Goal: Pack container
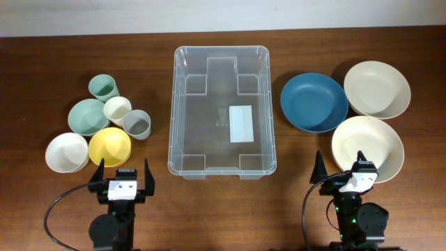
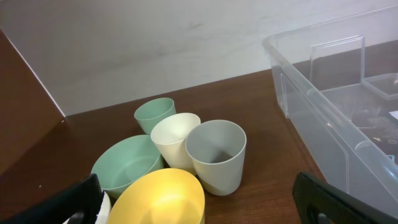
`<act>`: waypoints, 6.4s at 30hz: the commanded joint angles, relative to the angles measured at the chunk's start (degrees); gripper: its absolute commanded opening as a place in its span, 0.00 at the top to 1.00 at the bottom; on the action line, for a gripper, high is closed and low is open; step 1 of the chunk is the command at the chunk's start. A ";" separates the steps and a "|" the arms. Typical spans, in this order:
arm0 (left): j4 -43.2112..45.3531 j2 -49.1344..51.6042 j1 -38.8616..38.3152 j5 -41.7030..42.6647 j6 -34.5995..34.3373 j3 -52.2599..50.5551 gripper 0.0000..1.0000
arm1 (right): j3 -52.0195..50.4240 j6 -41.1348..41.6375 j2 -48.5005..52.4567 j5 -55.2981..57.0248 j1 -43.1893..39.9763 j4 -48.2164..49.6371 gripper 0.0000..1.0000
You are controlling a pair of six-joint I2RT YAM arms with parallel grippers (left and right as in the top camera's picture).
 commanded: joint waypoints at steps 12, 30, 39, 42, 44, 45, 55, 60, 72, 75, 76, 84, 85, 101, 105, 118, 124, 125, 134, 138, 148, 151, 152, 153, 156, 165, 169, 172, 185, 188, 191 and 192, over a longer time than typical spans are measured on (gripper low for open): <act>0.00 -0.70 -0.17 -0.59 0.90 -0.42 0.01 | -0.26 -0.42 -0.48 -0.15 -0.48 -0.26 0.01; 0.00 -0.70 -0.17 -0.59 0.90 -0.42 0.01 | -0.26 -0.59 -0.48 2.93 -0.48 0.48 0.01; 0.00 -0.70 -0.17 -0.59 0.90 -0.42 0.01 | 0.68 -0.39 -0.24 21.81 -0.48 23.50 0.01; 0.00 -0.70 -0.17 -0.59 0.90 -0.42 0.01 | 4.61 -0.39 1.09 27.02 -0.48 25.94 0.01; 0.00 -0.70 -0.17 -0.59 0.90 -0.42 0.01 | 8.15 -0.42 3.34 27.54 -0.48 25.64 0.01; 0.00 -0.70 -0.17 -0.59 0.90 -0.42 0.00 | 10.10 -0.44 5.01 27.63 -0.48 25.33 0.01; 0.00 -0.70 -0.17 -0.59 0.92 -0.42 0.01 | 38.64 -12.72 39.87 33.94 -0.85 21.77 0.01; 0.00 -0.70 -0.17 -0.59 0.92 -0.42 0.01 | 56.92 -15.39 55.39 30.42 -6.12 11.76 0.01; 0.00 -0.70 -0.17 -0.59 0.92 -0.42 0.01 | 87.73 -12.11 82.68 -5.44 -27.47 -14.49 0.01; 0.00 -0.70 -0.17 -0.59 0.92 -0.42 0.01 | 88.35 -12.09 87.23 -10.93 -31.95 -17.14 0.01; 0.00 -0.70 -0.17 -0.59 0.90 -0.42 0.00 | 88.35 -12.09 88.59 -12.46 -33.20 -17.99 0.01; 0.00 -0.70 -0.17 -0.59 0.90 -0.42 0.01 | 88.35 -11.67 96.35 -16.35 -37.59 -23.85 0.01; 0.00 -0.70 -0.17 -0.59 0.92 -0.42 0.01 | 88.35 -11.65 97.04 -16.74 -37.59 -23.89 0.02; 0.00 -0.70 -0.17 -0.59 0.90 -0.42 0.01 | 88.30 -3.32 115.27 -18.60 -36.28 -25.66 0.01; 0.00 -0.70 -0.17 -0.59 0.90 -0.42 0.00 | 88.30 -3.30 118.38 -18.60 -35.47 -23.96 0.04; 0.00 -0.70 -0.17 -0.59 0.90 -0.42 0.01 | 88.26 -3.30 121.52 -9.49 -33.00 -23.39 0.26; 0.00 -0.70 -0.17 -0.59 0.90 -0.42 0.01 | 88.24 -3.28 121.79 -7.45 -32.96 -22.64 0.27; 0.00 -0.70 -0.17 -0.59 0.90 -0.42 0.01 | 88.24 -3.26 121.79 -7.52 -32.96 -22.43 0.32; 0.00 -0.70 -0.17 -0.59 0.90 -0.42 0.01 | 88.24 -1.38 123.49 -7.65 -32.98 -21.49 0.37; 0.00 -0.70 -0.17 -0.59 0.92 -0.42 0.01 | 88.24 -1.33 124.67 -8.55 -32.96 -20.76 0.43; 0.00 -0.70 -0.17 -0.59 0.90 -0.42 0.01 | 88.26 -1.33 125.76 -8.74 -32.98 -19.45 0.69; 0.00 -0.70 -0.17 -0.59 0.90 -0.42 0.01 | 88.26 0.33 125.63 -8.79 -32.96 -19.58 0.78; 0.00 -0.70 -0.17 -0.59 0.90 -0.42 0.01 | 88.26 1.14 125.63 -8.76 -32.96 -19.47 0.83; 0.00 -0.70 -0.17 -0.59 0.90 -0.42 0.01 | 88.32 1.51 125.59 -8.79 -32.98 -19.28 0.86; 0.00 -0.70 -0.17 -0.59 0.90 -0.42 0.01 | 88.87 1.60 125.52 -8.74 -32.98 -19.21 0.95; 0.00 -0.70 -0.17 -0.59 0.90 -0.42 0.01 | 95.06 1.55 123.67 -9.40 -32.98 -19.89 0.96; 0.00 -0.70 -0.17 -0.59 0.92 -0.42 0.01 | 102.05 1.55 121.98 -11.43 -32.92 -23.08 0.96; 0.00 -0.70 -0.17 -0.59 0.92 -0.42 0.01 | 109.35 1.53 121.66 -14.12 -32.24 -27.76 0.96; 0.00 -0.70 -0.17 -0.59 0.90 -0.42 0.01 | 133.90 -15.50 121.66 -18.12 -11.34 -46.05 0.96; 0.00 -0.70 -0.17 -0.59 0.90 -0.42 0.01 | 133.81 -15.63 121.79 -17.92 -4.42 -46.62 0.96; 0.00 -0.70 -0.17 -0.59 0.92 -0.42 0.00 | 133.68 -15.65 122.27 -17.92 1.73 -46.88 0.96; 0.00 -0.70 -0.17 -0.59 0.92 -0.42 0.01 | 133.68 -15.63 122.31 -17.92 3.50 -47.10 0.96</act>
